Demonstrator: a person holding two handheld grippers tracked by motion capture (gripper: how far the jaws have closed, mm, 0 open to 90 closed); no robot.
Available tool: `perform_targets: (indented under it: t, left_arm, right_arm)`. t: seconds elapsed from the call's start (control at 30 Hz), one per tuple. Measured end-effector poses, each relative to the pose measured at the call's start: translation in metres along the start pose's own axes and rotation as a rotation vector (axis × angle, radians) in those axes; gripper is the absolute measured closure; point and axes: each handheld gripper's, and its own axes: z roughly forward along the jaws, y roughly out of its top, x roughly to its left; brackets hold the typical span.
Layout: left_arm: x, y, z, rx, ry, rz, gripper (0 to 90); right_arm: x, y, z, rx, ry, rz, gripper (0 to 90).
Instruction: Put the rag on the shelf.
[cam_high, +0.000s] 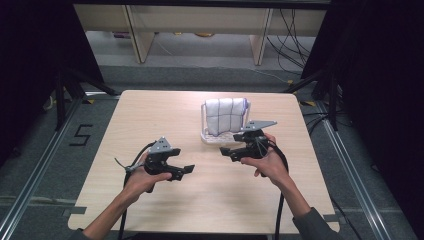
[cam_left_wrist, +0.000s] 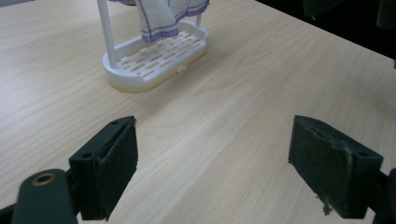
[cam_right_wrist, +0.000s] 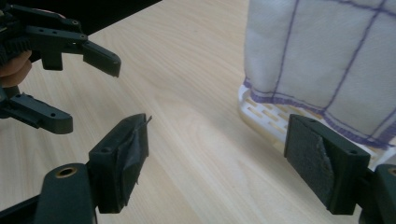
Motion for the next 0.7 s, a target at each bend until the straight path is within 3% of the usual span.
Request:
perform_targets:
  t: [0.03, 0.13, 0.17, 0.2, 0.33, 0.37, 0.4, 0.43, 0.53, 0.6, 0.67, 0.7]
  left_arm:
    - [0.0, -0.001, 0.0, 0.004, 0.005, 0.0, 15.5]
    - [0.002, -0.005, -0.001, 0.001, 0.01, -0.01, 15.4]
    - [0.002, -0.007, -0.001, -0.001, 0.023, -0.009, 15.4]
    - [0.003, -0.008, -0.001, 0.009, 0.021, -0.005, 15.4]
    - [0.004, -0.014, -0.003, 0.011, 0.04, -0.012, 15.4]
    - [0.004, -0.016, -0.003, 0.007, 0.046, -0.017, 15.4]
    - [0.004, -0.017, -0.004, 0.012, 0.047, -0.017, 15.4]
    - [0.003, -0.02, -0.005, 0.013, 0.048, -0.018, 15.4]
    - [0.002, -0.025, -0.007, 0.024, 0.036, -0.014, 15.4]
    - [0.001, -0.029, -0.009, 0.023, 0.045, -0.011, 15.4]
    - [0.002, -0.031, -0.011, 0.021, 0.043, -0.016, 15.4]
    - [0.001, -0.033, -0.012, 0.01, 0.053, -0.022, 15.4]
  right_arm:
    - [0.003, -0.001, 0.002, 0.004, 0.013, 0.026, 22.4]
    - [0.005, -0.003, 0.006, 0.007, 0.024, 0.005, 22.0]
    - [0.005, -0.003, 0.005, 0.01, 0.008, -0.021, 22.0]
    - [0.008, -0.004, 0.006, 0.015, 0.016, 0.007, 22.0]
    - [0.009, -0.007, 0.01, 0.026, 0.04, -0.003, 21.9]
    - [0.011, -0.008, 0.01, 0.035, 0.042, 0.015, 22.0]
    - [0.009, -0.009, 0.012, 0.025, 0.025, -0.013, 21.9]
    - [0.011, -0.01, 0.011, 0.04, 0.029, 0.015, 21.7]
    - [0.011, -0.012, 0.012, 0.044, 0.026, -0.002, 21.6]
    - [0.014, -0.013, 0.011, 0.051, 0.015, 0.016, 21.6]
    - [0.015, -0.014, 0.013, 0.042, 0.03, 0.006, 21.6]
    - [0.015, -0.015, 0.013, 0.033, 0.008, -0.02, 21.5]
